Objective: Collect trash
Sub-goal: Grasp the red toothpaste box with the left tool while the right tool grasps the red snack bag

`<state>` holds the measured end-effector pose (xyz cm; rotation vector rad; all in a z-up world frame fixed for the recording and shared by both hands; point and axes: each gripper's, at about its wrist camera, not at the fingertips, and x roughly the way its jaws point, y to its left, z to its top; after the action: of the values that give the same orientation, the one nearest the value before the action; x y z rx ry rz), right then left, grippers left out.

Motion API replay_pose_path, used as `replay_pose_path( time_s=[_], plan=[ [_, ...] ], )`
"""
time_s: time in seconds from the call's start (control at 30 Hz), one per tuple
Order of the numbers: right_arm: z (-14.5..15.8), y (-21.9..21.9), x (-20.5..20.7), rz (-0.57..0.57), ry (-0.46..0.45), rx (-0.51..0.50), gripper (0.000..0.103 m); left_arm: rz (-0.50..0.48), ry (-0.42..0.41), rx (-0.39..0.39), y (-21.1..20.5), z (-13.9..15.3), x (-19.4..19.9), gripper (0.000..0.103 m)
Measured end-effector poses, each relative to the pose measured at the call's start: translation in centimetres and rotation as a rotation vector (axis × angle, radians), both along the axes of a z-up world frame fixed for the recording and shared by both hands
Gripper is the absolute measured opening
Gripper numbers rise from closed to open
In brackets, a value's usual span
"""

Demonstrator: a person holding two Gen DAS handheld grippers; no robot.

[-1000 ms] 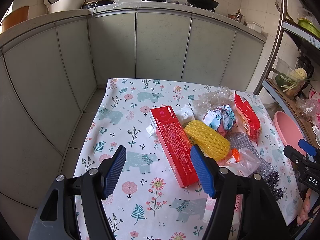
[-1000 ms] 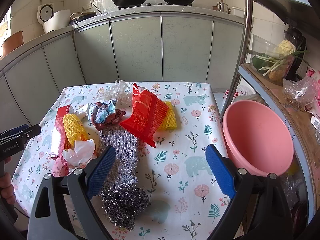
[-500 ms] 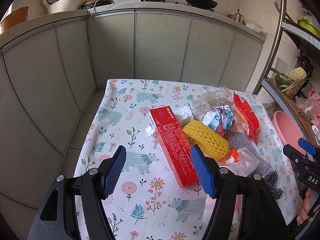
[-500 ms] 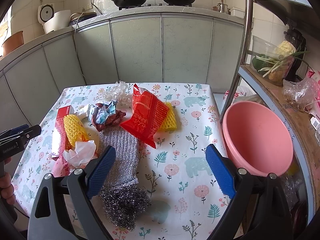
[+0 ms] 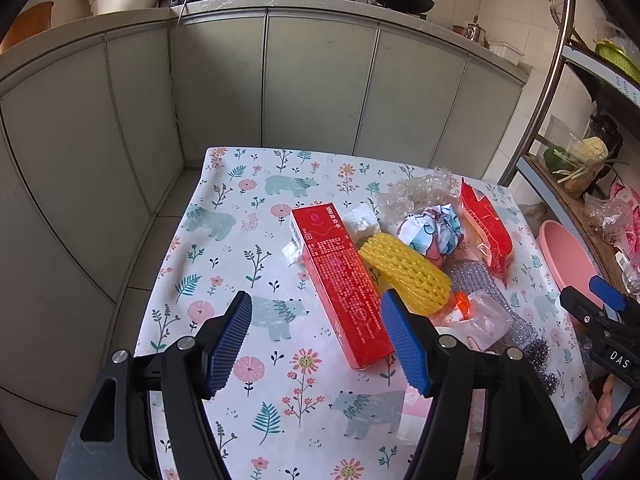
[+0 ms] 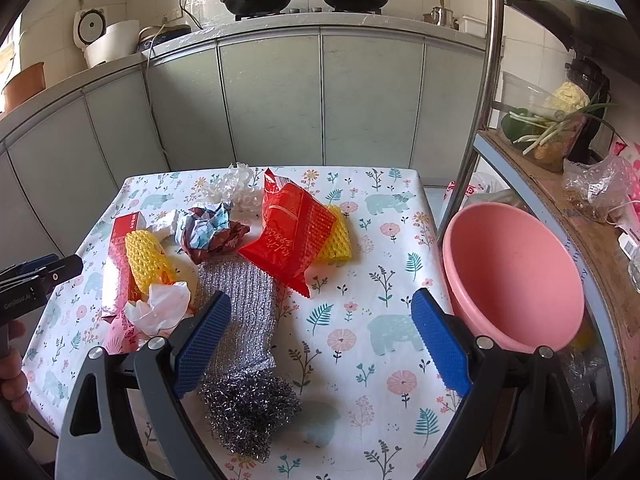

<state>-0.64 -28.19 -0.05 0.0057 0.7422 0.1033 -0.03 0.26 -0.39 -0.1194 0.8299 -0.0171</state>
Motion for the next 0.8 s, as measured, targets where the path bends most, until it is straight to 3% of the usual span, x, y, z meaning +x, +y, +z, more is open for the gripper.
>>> replay_pose_path(
  time_s=[0.27,0.8],
  plan=[
    [-0.7,-0.8,0.2,-0.006,0.021,0.032,0.092,-0.026,0.061,-0.047,-0.5,-0.8,1.0,0.067],
    [-2.1,-1.8,1.4,-0.009,0.077,0.102,0.092,-0.026,0.214,0.002,-2.6,-3.8,5.4,0.066]
  ],
)
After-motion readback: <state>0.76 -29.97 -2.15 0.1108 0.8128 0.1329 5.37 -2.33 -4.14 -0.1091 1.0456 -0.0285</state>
